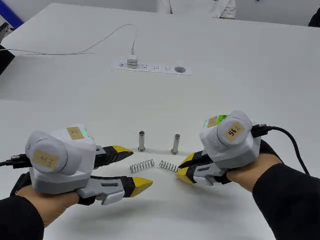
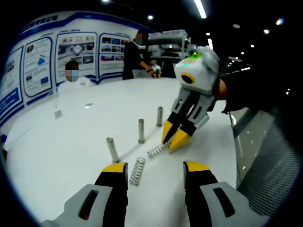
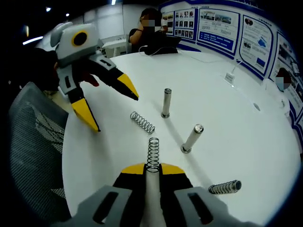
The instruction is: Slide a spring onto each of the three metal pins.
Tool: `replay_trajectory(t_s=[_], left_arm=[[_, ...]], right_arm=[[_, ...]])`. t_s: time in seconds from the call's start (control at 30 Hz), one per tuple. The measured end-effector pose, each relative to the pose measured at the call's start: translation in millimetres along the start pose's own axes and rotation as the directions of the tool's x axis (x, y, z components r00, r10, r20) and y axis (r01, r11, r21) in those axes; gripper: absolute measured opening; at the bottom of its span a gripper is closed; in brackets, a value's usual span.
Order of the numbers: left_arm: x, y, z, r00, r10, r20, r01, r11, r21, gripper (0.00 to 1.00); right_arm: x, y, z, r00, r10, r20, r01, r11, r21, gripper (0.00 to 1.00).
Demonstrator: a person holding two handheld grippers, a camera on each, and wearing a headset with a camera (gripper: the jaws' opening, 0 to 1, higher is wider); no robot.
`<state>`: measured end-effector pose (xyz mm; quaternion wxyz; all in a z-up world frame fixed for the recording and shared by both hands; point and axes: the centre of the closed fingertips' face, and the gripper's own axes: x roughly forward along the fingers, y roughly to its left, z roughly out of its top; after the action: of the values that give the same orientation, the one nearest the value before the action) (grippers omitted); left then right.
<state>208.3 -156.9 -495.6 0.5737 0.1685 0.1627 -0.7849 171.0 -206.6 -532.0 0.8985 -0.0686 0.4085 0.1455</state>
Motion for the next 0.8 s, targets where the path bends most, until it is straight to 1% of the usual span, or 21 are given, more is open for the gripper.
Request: replay_trajectory(t_s=[0.17, 0.27, 0.4, 0.5, 0.63, 0.8], left_arm=[[5.0, -6.2, -0.1, 0.9996, -0.025, -0.010, 0.025, 1.000, 0.019, 0.47], [8.1, -9.6, -1.3, 0.9991, -0.036, -0.022, 0.037, 0.999, 0.036, 0.46], [10.6, -11.3, -3.3, 0.9984, -0.045, -0.032, 0.047, 0.997, 0.056, 0.44], [12.1, -13.2, -3.4, 0.9979, -0.053, -0.037, 0.056, 0.996, 0.069, 0.42], [15.6, -14.7, -6.9, 0.9969, -0.059, -0.051, 0.064, 0.994, 0.089, 0.40], [17.6, -17.6, -8.5, 0.9958, -0.069, -0.061, 0.075, 0.990, 0.116, 0.37]], right_arm=[[-4.8, 4.7, 2.1, 0.9999, 0.010, 0.004, -0.010, 1.000, -0.010, 0.12], [-8.8, 9.4, 5.2, 0.9996, 0.026, 0.013, -0.026, 1.000, -0.012, 0.12], [-11.7, 13.6, 7.0, 0.9992, 0.037, 0.013, -0.037, 0.999, -0.019, 0.11], [-13.8, 17.0, 10.1, 0.9987, 0.047, 0.020, -0.047, 0.999, -0.018, 0.11], [-16.1, 22.5, 15.2, 0.9979, 0.060, 0.025, -0.060, 0.998, -0.022, 0.11], [-19.7, 29.9, 21.8, 0.9967, 0.077, 0.024, -0.077, 0.997, -0.032, 0.11]])
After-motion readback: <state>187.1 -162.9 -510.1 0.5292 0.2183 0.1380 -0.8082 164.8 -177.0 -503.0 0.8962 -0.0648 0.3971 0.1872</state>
